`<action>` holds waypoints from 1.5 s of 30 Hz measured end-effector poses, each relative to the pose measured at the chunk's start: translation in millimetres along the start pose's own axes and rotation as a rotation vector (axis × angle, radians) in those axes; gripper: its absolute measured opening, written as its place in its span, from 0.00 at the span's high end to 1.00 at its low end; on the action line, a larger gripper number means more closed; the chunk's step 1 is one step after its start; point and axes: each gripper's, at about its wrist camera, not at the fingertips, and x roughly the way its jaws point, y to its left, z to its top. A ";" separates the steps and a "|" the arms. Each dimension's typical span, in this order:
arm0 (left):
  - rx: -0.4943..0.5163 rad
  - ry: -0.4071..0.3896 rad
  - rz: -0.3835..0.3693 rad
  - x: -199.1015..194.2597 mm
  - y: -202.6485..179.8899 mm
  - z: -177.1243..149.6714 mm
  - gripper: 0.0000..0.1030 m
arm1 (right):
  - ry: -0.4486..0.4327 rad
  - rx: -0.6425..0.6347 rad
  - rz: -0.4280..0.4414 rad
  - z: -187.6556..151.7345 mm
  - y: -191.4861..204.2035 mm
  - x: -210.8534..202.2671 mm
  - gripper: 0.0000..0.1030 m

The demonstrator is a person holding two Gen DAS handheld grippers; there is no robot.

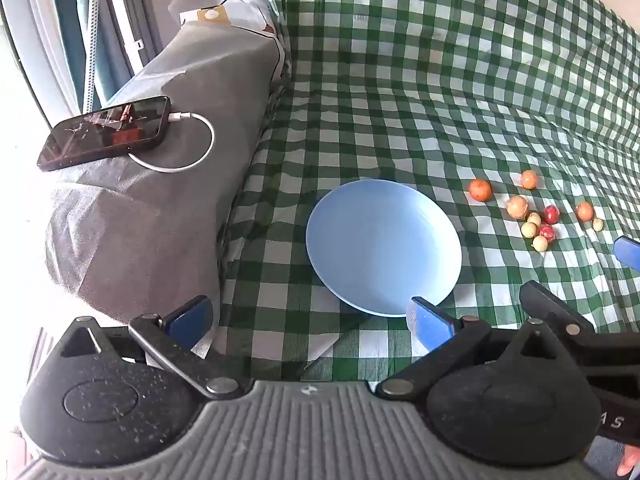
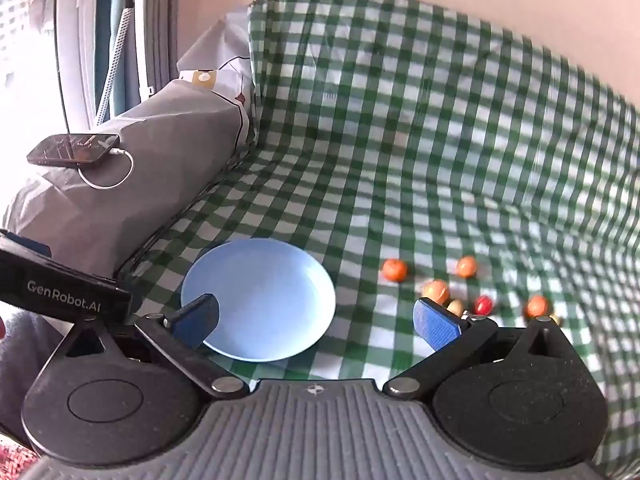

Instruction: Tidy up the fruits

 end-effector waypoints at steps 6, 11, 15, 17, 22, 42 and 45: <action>0.009 -0.002 -0.005 -2.6 -1.4 -2.2 0.00 | 0.043 0.014 -0.001 -2.7 -11.7 -3.7 0.01; 0.010 -0.002 -0.009 -5.5 -2.0 -3.4 0.00 | 0.052 0.014 -0.004 4.8 3.1 -6.0 0.01; 0.010 -0.005 -0.005 -7.0 -0.6 -4.1 0.00 | 0.062 0.016 0.012 4.9 1.7 -5.5 0.01; 0.008 -0.005 -0.003 -7.3 -0.2 -4.3 0.00 | 0.070 0.015 0.019 5.9 1.6 -5.7 0.01; 0.012 -0.004 0.004 -6.5 0.3 -4.5 0.00 | 0.068 0.021 0.025 2.6 -0.9 -5.4 0.01; 0.028 0.014 0.012 0.6 2.3 -5.5 0.00 | 0.093 0.021 0.042 2.3 -6.3 -0.5 0.01; 0.030 0.020 0.014 2.6 1.3 -5.4 0.00 | 0.093 0.027 0.051 2.4 -6.9 0.5 0.01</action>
